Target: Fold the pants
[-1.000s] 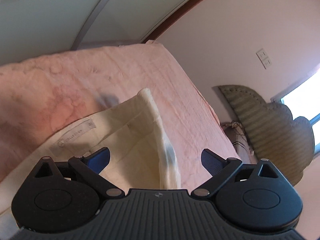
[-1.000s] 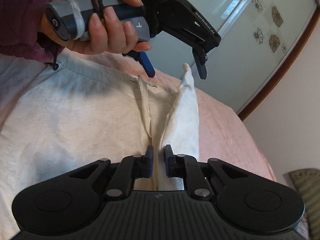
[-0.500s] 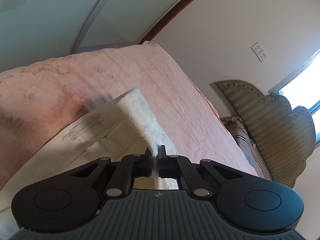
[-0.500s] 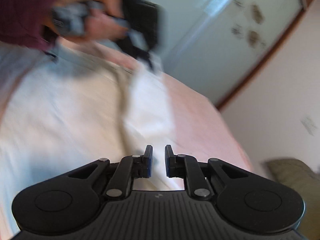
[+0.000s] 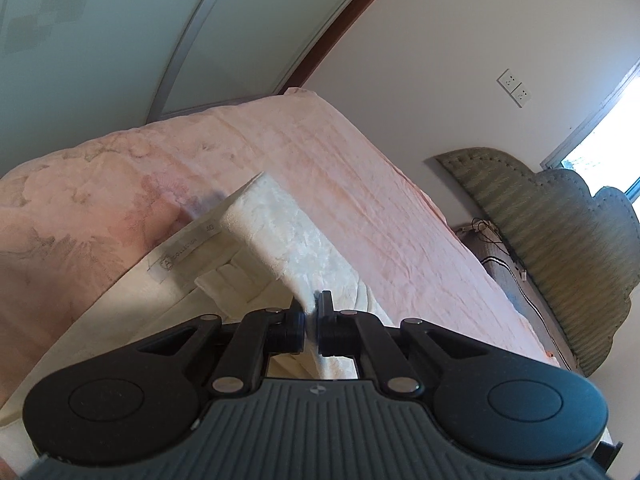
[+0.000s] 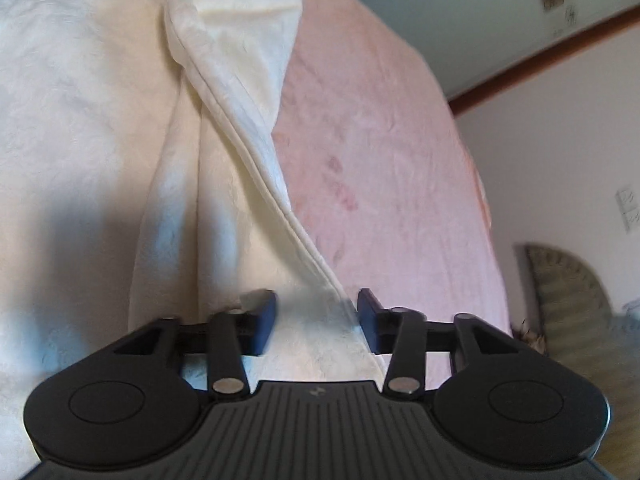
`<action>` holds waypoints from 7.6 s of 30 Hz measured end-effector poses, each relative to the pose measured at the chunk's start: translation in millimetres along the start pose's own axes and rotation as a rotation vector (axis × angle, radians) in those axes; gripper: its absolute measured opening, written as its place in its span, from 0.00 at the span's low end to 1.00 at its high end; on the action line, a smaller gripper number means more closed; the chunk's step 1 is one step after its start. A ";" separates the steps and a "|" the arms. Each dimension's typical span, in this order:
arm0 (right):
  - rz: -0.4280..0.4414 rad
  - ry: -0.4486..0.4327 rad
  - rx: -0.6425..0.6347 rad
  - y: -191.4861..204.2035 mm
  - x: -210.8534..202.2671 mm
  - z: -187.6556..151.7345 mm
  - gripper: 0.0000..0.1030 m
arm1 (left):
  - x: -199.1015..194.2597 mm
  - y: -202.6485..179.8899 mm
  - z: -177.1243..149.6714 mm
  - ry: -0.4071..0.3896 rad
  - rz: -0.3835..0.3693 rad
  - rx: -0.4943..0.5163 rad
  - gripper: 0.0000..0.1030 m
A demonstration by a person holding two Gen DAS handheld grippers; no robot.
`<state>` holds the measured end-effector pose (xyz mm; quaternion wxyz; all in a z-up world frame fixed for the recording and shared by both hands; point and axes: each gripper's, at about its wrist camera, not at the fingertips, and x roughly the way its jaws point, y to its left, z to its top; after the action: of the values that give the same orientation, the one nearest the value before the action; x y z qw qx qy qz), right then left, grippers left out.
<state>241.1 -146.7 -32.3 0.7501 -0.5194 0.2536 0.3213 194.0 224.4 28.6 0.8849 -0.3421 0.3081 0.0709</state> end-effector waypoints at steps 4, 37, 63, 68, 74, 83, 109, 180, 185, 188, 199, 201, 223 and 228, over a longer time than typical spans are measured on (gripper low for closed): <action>-0.034 -0.048 0.120 8.4 -35.7 -10.2 0.04 | -16.8 4.0 -4.1 -0.003 -0.007 0.033 0.03; 0.128 -0.147 0.508 154.4 -166.2 -49.4 0.04 | -89.2 76.1 -70.8 0.121 0.195 0.098 0.07; -0.319 0.054 1.495 61.1 -199.5 -289.6 0.19 | -56.6 -140.9 -172.1 0.305 -0.248 0.671 0.50; -0.339 0.197 1.378 43.4 -157.3 -292.1 0.49 | -42.3 -190.5 -227.9 0.470 -0.456 0.823 0.50; -0.497 0.046 1.195 5.5 -155.4 -213.1 0.50 | -27.2 -217.3 -293.0 0.597 -0.560 0.960 0.50; -0.185 0.152 1.388 -54.7 -31.3 -192.1 0.49 | -4.5 -216.8 -328.0 0.523 -0.536 1.048 0.49; -0.423 -0.099 1.871 46.4 -194.2 -314.9 0.14 | 0.4 -239.0 -359.2 0.386 -0.494 1.132 0.27; 0.100 -0.033 1.078 24.8 -73.7 -128.4 0.33 | 60.2 -209.3 -226.8 0.452 -0.176 0.987 0.50; 0.000 -0.016 1.167 12.1 -73.0 -135.8 0.34 | 63.7 -213.3 -222.3 0.352 -0.113 0.948 0.50; 0.022 -0.075 1.153 26.6 -111.8 -136.5 0.35 | 36.3 -203.4 -221.6 0.354 -0.176 0.959 0.58; 0.052 -0.063 1.078 44.8 -104.8 -114.1 0.48 | 7.7 -191.7 -236.6 0.255 -0.103 0.959 0.63; 0.104 -0.105 1.034 55.2 -112.8 -100.9 0.47 | -11.4 -173.0 -224.4 0.202 -0.081 0.928 0.67; -0.010 -0.124 1.177 103.3 -150.5 -116.5 0.62 | -73.7 -68.4 -148.4 0.000 0.172 0.694 0.66; -0.075 -0.065 1.321 108.9 -161.5 -165.1 0.62 | -48.3 -143.4 -207.0 0.144 -0.063 0.842 0.66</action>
<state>44.8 -310.0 -38.8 0.9288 0.0514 0.3564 0.0872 100.7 -14.3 18.6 0.9254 0.0355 0.3603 -0.1122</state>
